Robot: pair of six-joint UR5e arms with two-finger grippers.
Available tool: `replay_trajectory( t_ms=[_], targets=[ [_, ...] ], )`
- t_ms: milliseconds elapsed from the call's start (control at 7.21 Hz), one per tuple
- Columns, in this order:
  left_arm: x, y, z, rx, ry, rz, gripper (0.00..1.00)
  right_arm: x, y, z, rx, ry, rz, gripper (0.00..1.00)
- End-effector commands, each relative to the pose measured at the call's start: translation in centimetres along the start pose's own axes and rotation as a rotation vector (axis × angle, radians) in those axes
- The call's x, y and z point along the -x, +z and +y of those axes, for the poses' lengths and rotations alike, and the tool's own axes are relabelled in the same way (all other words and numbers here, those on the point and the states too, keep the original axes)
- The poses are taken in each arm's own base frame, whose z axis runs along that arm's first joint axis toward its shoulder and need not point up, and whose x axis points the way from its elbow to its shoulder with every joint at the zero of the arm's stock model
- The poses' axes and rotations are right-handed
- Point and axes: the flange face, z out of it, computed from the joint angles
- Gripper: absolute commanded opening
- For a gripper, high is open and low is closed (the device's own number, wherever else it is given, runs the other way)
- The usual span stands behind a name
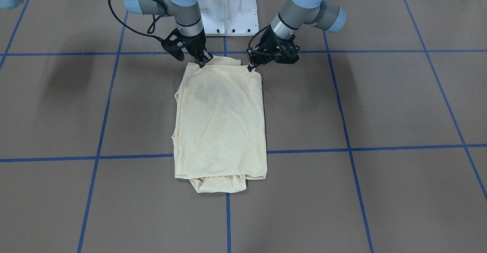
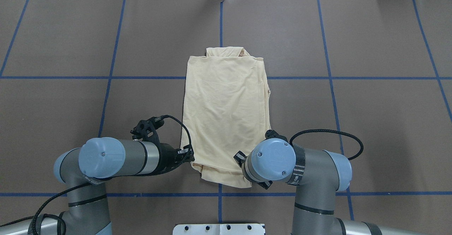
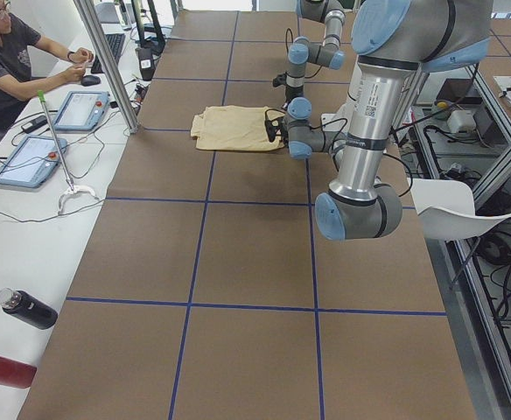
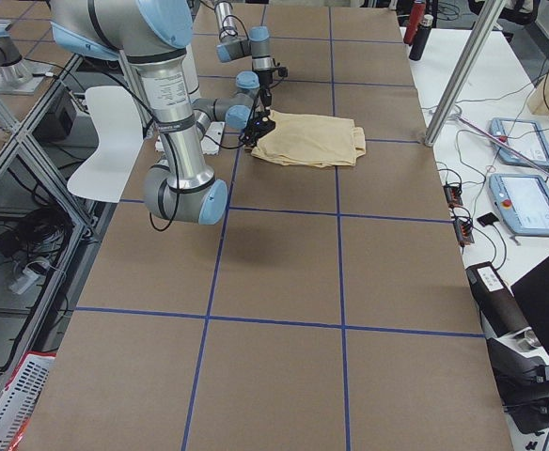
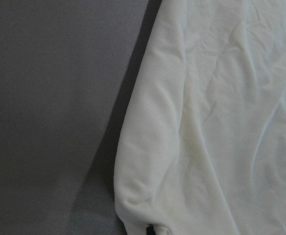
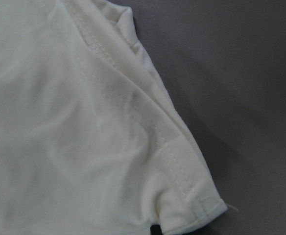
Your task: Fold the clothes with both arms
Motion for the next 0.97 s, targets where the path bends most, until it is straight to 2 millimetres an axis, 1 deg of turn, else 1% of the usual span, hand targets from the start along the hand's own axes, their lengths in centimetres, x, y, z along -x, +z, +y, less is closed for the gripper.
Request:
replay_trajectory(
  t_ms=[0, 139, 277, 416, 555, 693, 832],
  targets=[
    [-0.4, -0.7, 0.2, 0.003, 0.002, 0.014, 0.00, 0.2, -1.2, -0.1, 0.015, -0.005, -0.016, 0.00],
    [-0.9, -1.3, 0.5, 0.004, 0.003, 0.014, 0.00, 0.0, -2.1, -0.1, 0.032, -0.010, -0.023, 0.00],
    [-1.3, -1.6, 1.3, 0.010, 0.002, -0.017, 0.00, 0.0, -2.7, 0.1, 0.040, -0.014, -0.034, 0.00],
    [-1.6, -1.8, 3.8, 0.044, 0.013, -0.032, 0.00, -0.3, -3.5, 0.4, 0.052, -0.019, -0.042, 0.00],
    [-1.9, -2.4, 5.8, 0.067, 0.020, -0.057, 0.00, -1.4, -4.2, 0.9, 0.080, -0.030, -0.035, 0.00],
    [-2.2, -3.1, 8.4, 0.101, 0.032, -0.089, 0.00, -2.0, -4.1, 1.9, 0.115, -0.040, -0.010, 0.00],
    [-2.3, -3.5, 10.4, 0.128, 0.041, -0.111, 0.00, -3.2, -3.8, 2.7, 0.129, -0.054, 0.007, 0.00]
  ],
)
